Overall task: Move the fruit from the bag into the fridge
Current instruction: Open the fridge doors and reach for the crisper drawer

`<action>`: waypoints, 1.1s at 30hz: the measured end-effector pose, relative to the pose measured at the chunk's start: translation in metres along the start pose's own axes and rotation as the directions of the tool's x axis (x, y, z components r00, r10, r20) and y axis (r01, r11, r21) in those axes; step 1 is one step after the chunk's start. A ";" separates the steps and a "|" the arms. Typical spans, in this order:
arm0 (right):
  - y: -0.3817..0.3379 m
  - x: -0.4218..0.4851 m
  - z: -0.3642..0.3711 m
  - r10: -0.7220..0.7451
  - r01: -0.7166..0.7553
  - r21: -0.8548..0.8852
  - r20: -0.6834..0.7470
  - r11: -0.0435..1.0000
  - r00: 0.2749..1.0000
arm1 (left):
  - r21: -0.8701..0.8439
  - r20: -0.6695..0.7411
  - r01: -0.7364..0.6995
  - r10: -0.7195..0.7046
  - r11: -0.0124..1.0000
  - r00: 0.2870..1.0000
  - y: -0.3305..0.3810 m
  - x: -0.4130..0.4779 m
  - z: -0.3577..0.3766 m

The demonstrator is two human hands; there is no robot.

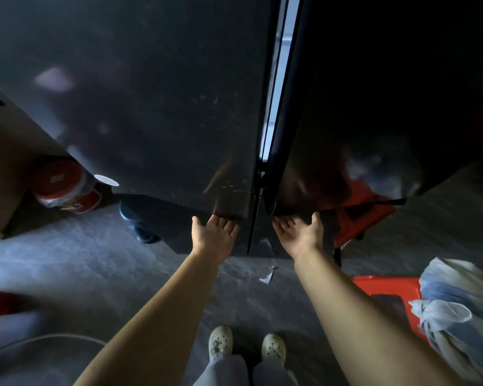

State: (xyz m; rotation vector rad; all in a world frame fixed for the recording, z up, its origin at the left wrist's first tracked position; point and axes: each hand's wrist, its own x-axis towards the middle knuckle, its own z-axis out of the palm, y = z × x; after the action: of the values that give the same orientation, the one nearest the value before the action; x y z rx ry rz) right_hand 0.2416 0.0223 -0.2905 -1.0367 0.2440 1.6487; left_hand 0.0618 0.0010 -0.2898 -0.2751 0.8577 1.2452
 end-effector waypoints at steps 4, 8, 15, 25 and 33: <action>0.000 -0.009 -0.012 -0.006 0.006 -0.010 -0.030 1.000 1.000 | -0.011 -0.015 0.007 -0.007 1.000 1.000 -0.005 -0.009 -0.003; 0.010 -0.018 -0.028 0.047 -0.048 -0.011 -0.051 0.999 0.998 | -0.025 -0.005 0.042 -0.042 0.999 0.999 -0.014 -0.016 -0.001; 0.017 -0.038 -0.060 0.012 -0.001 0.179 -0.061 0.984 0.998 | -0.053 -0.026 0.017 -0.018 0.998 1.000 -0.028 -0.023 -0.010; 0.008 -0.068 -0.087 0.039 -0.036 0.047 -0.076 0.998 0.996 | -0.002 0.010 0.043 -0.043 0.999 0.999 -0.034 -0.075 -0.047; 0.035 -0.110 -0.105 -0.033 0.020 -0.309 -0.039 0.951 0.999 | 0.273 -0.056 -0.019 0.035 0.962 0.998 -0.025 -0.110 -0.071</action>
State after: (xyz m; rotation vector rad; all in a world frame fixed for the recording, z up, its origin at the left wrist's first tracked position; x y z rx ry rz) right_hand 0.2635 -0.1318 -0.2845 -1.3058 -0.0023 1.6749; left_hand 0.0477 -0.1291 -0.2670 -0.0795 1.0758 1.1321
